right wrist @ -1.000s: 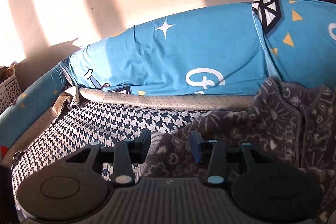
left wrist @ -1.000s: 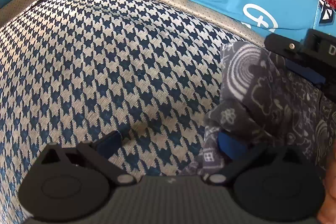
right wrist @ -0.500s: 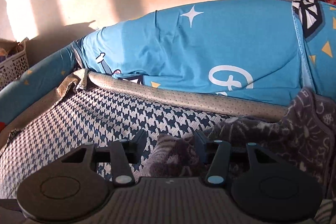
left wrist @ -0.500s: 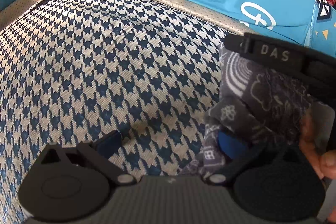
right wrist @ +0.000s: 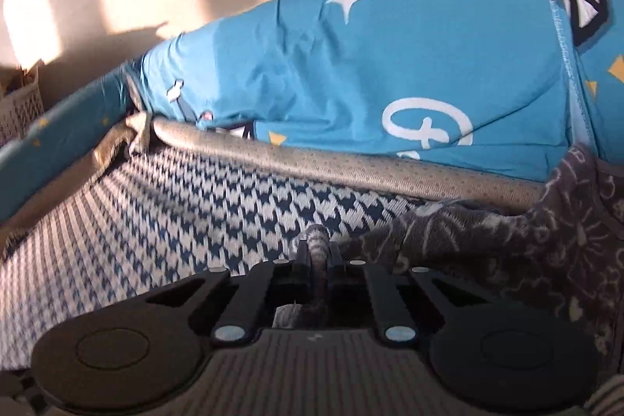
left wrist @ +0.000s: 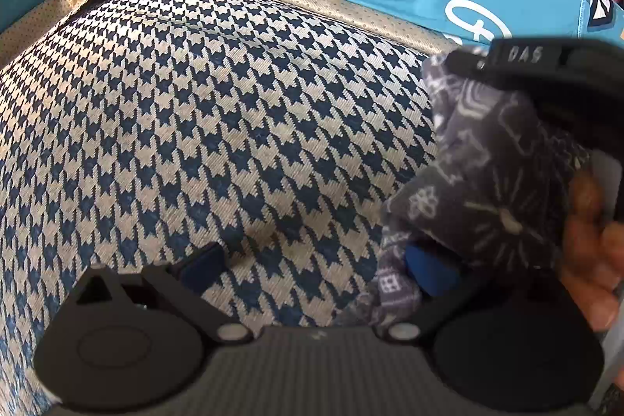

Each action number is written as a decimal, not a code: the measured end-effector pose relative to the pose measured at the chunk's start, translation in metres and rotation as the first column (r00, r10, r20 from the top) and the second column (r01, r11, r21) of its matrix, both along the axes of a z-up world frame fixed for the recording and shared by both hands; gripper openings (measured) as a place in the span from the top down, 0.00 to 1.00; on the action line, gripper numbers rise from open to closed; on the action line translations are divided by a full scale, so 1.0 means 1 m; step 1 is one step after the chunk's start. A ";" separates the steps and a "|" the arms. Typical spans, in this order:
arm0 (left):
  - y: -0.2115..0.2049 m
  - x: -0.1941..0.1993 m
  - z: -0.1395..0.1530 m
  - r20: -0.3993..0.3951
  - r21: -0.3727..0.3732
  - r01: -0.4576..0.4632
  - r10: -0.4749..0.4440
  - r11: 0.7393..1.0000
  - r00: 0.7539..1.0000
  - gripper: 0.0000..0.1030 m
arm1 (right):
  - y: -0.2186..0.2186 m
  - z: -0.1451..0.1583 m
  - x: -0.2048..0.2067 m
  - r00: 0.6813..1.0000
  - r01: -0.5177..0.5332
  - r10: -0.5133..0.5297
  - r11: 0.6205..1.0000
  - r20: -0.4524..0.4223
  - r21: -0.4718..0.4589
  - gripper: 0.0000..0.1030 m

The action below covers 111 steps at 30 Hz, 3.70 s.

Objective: Fold clothes

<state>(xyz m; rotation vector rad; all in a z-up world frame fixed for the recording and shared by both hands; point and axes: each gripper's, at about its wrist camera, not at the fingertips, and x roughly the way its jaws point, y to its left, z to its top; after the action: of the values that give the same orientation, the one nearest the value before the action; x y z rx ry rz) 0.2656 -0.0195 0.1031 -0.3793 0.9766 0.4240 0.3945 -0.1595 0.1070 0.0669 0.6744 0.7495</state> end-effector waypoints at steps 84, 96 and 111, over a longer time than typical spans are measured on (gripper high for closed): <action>0.004 0.011 0.001 0.020 -0.063 -0.138 0.139 0.988 0.990 0.00 | -0.151 0.004 -0.045 0.819 0.570 -0.566 0.782 0.096 -0.253 0.85; -0.008 0.007 0.022 0.031 0.011 -0.101 0.101 0.995 0.994 0.00 | -0.158 0.026 -0.060 0.788 0.607 -0.616 0.774 0.008 -0.181 0.81; -0.057 0.008 0.025 0.047 0.031 0.127 -0.129 0.991 0.991 0.00 | -0.216 0.042 -0.085 0.819 0.545 -0.554 0.832 -0.150 -0.102 0.80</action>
<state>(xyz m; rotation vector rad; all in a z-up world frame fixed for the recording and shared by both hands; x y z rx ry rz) 0.2732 -0.0768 0.1276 -0.2990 0.9407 0.3101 0.3099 -0.3756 0.1488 0.2703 0.7926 0.1618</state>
